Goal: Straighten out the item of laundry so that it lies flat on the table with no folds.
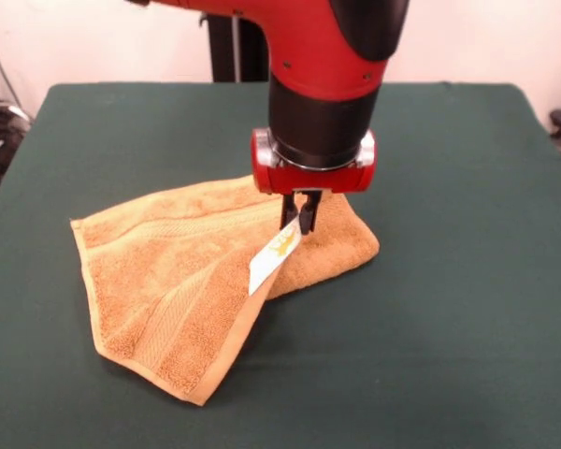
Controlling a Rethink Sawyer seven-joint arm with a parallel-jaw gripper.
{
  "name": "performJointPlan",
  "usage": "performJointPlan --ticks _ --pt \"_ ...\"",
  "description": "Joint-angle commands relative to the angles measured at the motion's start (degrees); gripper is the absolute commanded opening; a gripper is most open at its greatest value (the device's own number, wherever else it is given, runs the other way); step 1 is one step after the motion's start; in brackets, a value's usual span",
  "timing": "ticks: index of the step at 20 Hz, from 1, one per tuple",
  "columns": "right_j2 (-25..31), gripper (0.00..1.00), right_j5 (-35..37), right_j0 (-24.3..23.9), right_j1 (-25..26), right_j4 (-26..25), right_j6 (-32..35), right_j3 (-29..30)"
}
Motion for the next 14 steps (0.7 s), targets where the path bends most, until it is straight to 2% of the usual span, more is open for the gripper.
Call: performJointPlan --ticks 1,14 --pt "4.7 0.00 -1.4 2.7 0.7 1.8 7.5 5.0" --pt "5.0 0.00 -3.6 2.6 2.7 1.6 7.9 3.2"
